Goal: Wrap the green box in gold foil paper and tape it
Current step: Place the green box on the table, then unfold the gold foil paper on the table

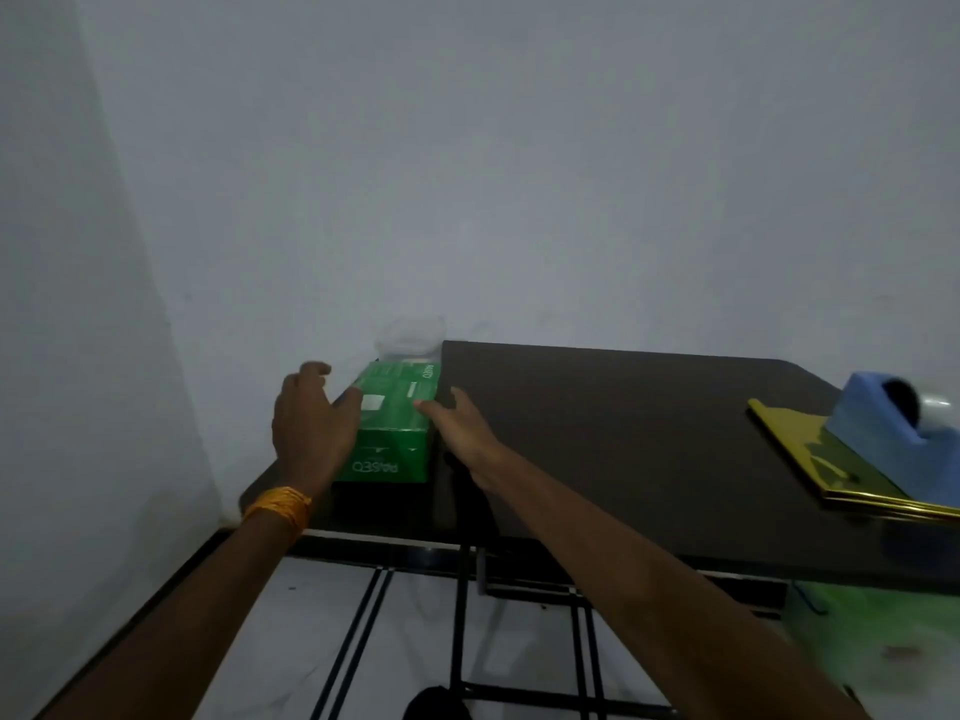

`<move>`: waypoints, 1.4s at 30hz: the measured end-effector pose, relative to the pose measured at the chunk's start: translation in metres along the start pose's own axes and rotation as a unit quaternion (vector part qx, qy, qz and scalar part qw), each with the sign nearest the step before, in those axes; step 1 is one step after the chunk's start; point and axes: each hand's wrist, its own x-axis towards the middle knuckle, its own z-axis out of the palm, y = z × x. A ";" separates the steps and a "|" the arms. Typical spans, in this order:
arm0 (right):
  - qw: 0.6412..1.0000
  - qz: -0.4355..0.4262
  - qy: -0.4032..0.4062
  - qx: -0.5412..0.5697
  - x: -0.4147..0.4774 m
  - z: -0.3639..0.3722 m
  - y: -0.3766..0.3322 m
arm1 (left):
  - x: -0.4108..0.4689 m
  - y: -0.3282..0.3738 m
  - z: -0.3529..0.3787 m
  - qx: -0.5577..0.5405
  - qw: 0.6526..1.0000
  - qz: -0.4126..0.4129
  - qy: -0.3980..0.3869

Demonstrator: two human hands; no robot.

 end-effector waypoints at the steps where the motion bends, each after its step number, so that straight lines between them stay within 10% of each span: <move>1: 1.000 -0.002 0.021 -0.017 -0.003 -0.009 0.001 | -0.002 0.014 0.004 -0.017 0.999 0.031 0.028; 11: 0.912 -0.109 0.296 -0.262 -0.082 -0.219 0.019 | -0.081 0.189 0.158 -0.243 0.917 0.020 -0.316; 23: 0.764 -0.074 0.545 -0.336 -0.158 -0.410 0.058 | -0.189 0.321 0.289 -0.284 0.837 -0.024 -0.467; 31: 0.840 0.090 0.482 -0.231 -0.149 -0.473 0.085 | -0.204 0.343 0.339 -0.234 0.858 -0.088 -0.448; 42: 0.800 0.067 0.521 -0.290 -0.146 -0.466 0.091 | -0.189 0.323 0.343 -0.199 0.872 -0.095 -0.437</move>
